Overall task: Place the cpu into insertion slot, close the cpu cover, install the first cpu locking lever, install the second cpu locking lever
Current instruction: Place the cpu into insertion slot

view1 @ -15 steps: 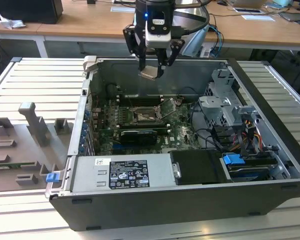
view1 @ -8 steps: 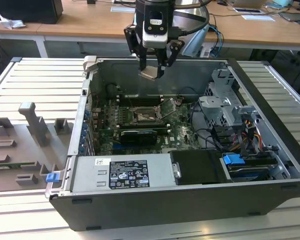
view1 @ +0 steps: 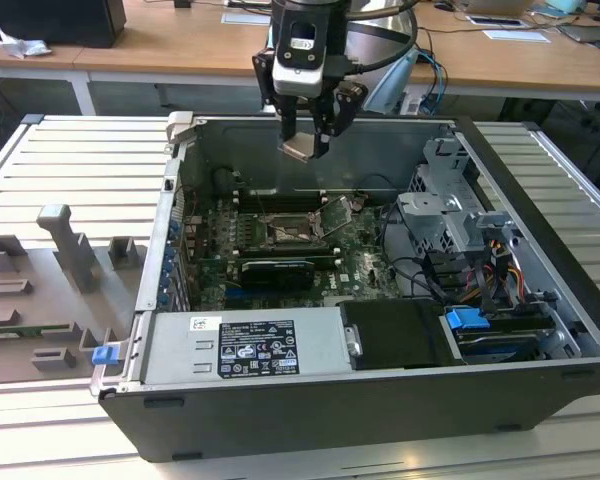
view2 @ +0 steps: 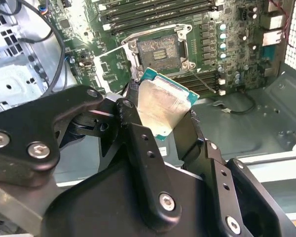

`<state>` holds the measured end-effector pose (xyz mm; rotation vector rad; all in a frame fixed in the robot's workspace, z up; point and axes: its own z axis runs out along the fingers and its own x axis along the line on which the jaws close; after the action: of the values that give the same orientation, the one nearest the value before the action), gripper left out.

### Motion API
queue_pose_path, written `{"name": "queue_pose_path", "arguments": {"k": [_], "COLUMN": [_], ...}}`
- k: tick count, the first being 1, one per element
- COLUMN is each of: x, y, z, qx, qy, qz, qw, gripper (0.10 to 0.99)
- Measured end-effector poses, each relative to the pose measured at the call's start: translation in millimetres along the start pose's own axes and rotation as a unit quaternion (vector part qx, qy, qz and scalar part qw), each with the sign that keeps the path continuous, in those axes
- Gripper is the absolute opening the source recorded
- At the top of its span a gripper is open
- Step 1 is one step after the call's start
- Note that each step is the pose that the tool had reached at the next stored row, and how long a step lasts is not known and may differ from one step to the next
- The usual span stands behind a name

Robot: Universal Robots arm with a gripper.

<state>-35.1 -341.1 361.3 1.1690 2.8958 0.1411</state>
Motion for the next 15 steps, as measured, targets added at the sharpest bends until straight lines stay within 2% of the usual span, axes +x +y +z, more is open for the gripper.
{"name": "queue_pose_path", "arguments": {"k": [7,15], "x": [0.0,0.0], "y": [-0.1,-0.1], "z": [0.6,1.0], "qx": [-0.0007,-0.0013], "qy": [-0.0033,-0.0063], "qz": [0.037,0.071], "qw": [0.9993,0.9975], "gripper": [0.525,0.525]}}
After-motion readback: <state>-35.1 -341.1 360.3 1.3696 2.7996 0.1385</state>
